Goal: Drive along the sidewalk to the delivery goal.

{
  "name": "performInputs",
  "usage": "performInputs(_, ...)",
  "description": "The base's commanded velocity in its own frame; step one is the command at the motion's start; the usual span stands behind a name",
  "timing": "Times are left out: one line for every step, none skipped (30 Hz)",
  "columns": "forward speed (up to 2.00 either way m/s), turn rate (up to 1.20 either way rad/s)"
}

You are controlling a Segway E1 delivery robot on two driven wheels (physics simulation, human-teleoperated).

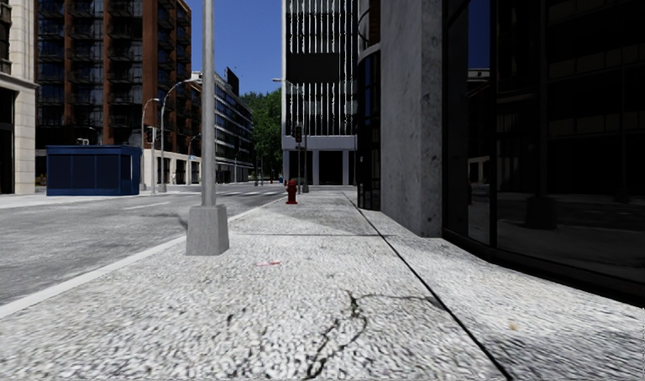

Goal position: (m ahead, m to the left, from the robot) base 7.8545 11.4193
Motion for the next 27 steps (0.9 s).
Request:
performInputs(2.0, 0.0)
performInputs(2.0, 0.0)
performInputs(2.0, 0.0)
performInputs(2.0, 0.0)
performInputs(2.0, 0.0)
performInputs(2.0, 0.0)
performInputs(2.0, 0.0)
performInputs(2.0, 0.0)
performInputs(2.0, 0.0)
performInputs(2.0, 0.0)
performInputs(2.0, 0.0)
performInputs(2.0, 0.0)
performInputs(2.0, 0.0)
performInputs(2.0, 0.0)
performInputs(2.0, 0.0)
performInputs(2.0, 0.0)
performInputs(2.0, 0.0)
performInputs(2.0, 0.0)
performInputs(2.0, 0.0)
performInputs(2.0, 0.0)
performInputs(2.0, 0.0)
performInputs(2.0, 0.0)
performInputs(2.0, 0.0)
performInputs(2.0, 0.0)
performInputs(2.0, 0.0)
performInputs(2.0, 0.0)
performInputs(2.0, 0.0)
